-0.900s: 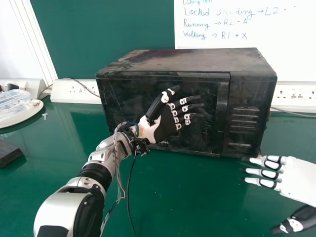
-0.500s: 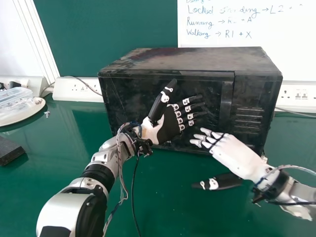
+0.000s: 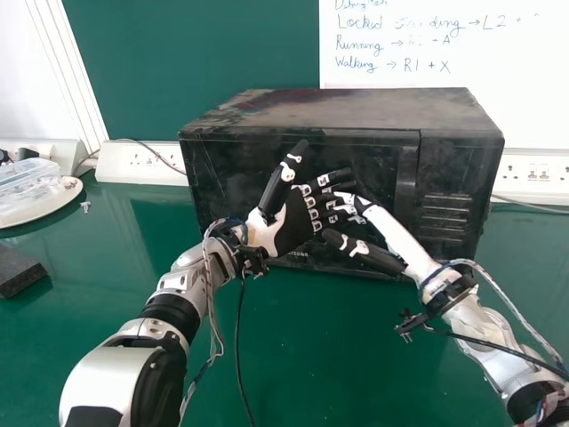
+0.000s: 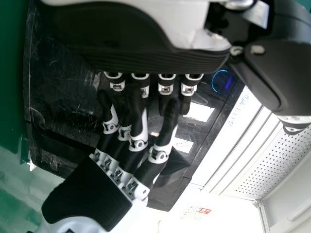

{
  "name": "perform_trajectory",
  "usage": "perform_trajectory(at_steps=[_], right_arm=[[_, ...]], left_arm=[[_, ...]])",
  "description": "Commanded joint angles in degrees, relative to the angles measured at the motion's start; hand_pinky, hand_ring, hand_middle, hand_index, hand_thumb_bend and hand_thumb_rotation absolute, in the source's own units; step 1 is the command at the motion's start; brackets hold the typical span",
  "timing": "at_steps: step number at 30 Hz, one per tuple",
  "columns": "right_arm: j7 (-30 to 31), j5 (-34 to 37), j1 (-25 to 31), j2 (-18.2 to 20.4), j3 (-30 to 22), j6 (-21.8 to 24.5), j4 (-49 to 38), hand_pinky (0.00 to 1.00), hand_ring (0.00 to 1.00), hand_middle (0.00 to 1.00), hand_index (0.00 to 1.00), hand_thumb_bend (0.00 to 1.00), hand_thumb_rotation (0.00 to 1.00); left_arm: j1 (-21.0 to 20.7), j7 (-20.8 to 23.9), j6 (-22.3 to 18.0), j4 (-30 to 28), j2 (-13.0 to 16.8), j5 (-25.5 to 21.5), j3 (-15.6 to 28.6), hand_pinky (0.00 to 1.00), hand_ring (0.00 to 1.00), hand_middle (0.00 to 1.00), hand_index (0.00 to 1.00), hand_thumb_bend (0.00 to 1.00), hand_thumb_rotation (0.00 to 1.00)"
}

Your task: Open the door of oven

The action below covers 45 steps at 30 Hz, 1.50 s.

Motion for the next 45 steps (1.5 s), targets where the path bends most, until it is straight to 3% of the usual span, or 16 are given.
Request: perform_trajectory(at_steps=[1, 19, 29, 36, 45], right_arm=[[12.97, 48.24, 2.32, 12.16, -41.85, 23.17, 13.22, 0.82, 0.91, 1.00, 1.00, 1.00, 0.93], [21.52, 46.82, -0.06, 11.30, -49.15, 26.47, 18.76, 0.83, 0.90, 0.99, 1.00, 1.00, 0.90], [20.60, 42.83, -1.34, 11.73, -53.76, 26.90, 19.43, 0.75, 0.87, 0.97, 1.00, 1.00, 0.93], [20.96, 42.16, -1.07, 12.29, -54.40, 26.86, 18.43, 0.85, 0.90, 1.00, 1.00, 1.00, 0.93], [21.07, 41.79, -0.95, 12.36, -54.80, 26.87, 18.33, 0.85, 0.90, 1.00, 1.00, 1.00, 0.93]], left_arm=[[-0.32, -0.47, 1.32, 0.67, -0.76, 0.02, -0.04, 0.68, 0.87, 0.95, 0.92, 1.00, 0.81], [-0.15, -1.14, 1.75, 0.35, -0.90, -0.23, 0.31, 0.70, 0.88, 0.95, 0.93, 1.00, 0.82], [-0.15, -1.21, 1.59, 0.24, -0.93, -0.25, 0.41, 0.69, 0.87, 0.95, 0.92, 1.00, 0.82], [-0.23, -1.17, 1.72, 0.21, -0.94, -0.30, 0.50, 0.68, 0.88, 0.95, 0.92, 1.00, 0.80], [-0.18, -1.44, 2.01, 0.27, -0.97, -0.42, 0.63, 0.69, 0.88, 0.95, 0.92, 1.00, 0.80]])
